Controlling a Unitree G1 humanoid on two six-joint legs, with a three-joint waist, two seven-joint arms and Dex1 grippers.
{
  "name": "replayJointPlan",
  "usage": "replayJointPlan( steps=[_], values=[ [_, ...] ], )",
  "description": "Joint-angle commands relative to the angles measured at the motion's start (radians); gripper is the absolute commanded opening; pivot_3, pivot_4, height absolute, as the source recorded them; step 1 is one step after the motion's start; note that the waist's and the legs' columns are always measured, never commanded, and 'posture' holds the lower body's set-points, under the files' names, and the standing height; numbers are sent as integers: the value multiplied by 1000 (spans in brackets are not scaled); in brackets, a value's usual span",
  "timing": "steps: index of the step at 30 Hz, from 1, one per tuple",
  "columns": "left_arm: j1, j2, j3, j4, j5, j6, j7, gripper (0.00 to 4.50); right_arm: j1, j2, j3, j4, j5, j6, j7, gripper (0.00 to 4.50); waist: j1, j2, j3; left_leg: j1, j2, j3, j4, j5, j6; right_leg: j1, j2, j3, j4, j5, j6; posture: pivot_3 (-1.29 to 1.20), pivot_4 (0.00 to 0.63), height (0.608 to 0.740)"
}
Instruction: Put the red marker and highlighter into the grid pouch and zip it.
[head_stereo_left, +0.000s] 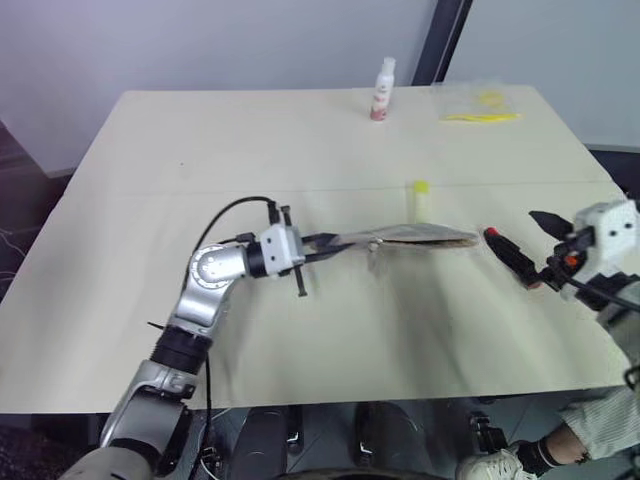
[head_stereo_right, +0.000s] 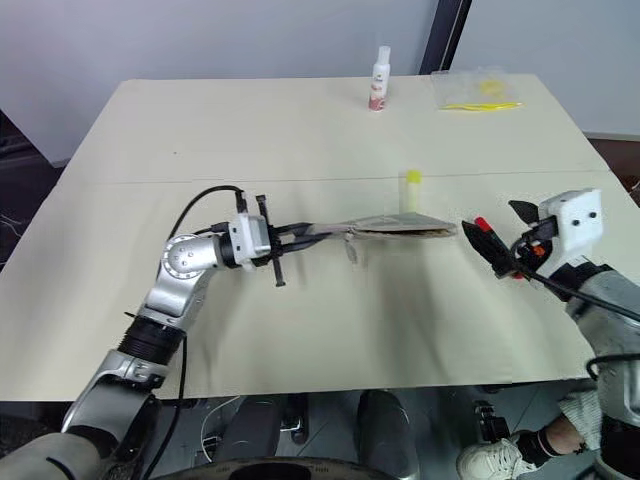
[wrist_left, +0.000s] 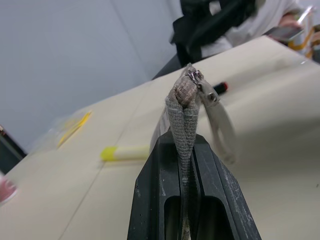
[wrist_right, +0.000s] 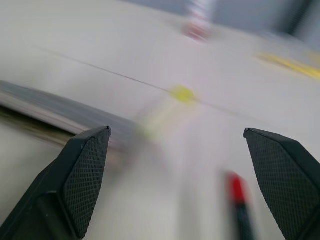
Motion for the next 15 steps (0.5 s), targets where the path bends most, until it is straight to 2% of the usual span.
replayJointPlan(
  steps=[1, 7, 11, 15],
  values=[
    [-5, 49, 64, -46, -33, 14, 5, 0, -103, 42, 90, 11, -65, -42, -74, 4419, -1, 1, 0, 0, 0, 0, 0, 0, 0, 0, 0, 0, 0, 0, 0, 0, 150, 740],
    [-9, 119, 154, -14, -67, 50, 25, 0, -259, 126, 220, 195, -171, -79, -146, 4419, 4, 1, 0, 0, 1, 0, 0, 0, 0, -3, 2, 0, 0, 1, 1, 0, 150, 740],
    [33, 143, 187, 12, -32, 11, 57, 0, -355, 207, 322, 399, -268, -132, -204, 4419, -1, 1, 0, 0, -1, 0, 0, 0, 0, -3, 1, 0, 0, 1, 2, 0, 150, 740],
    [102, 146, 190, -17, -11, 1, 88, 0, -472, 284, 343, 602, -312, -172, -267, 4419, -7, 2, 1, 0, -1, 2, -1, 0, 0, -1, 1, 0, 2, 2, 3, 0, 150, 740]
  ],
)
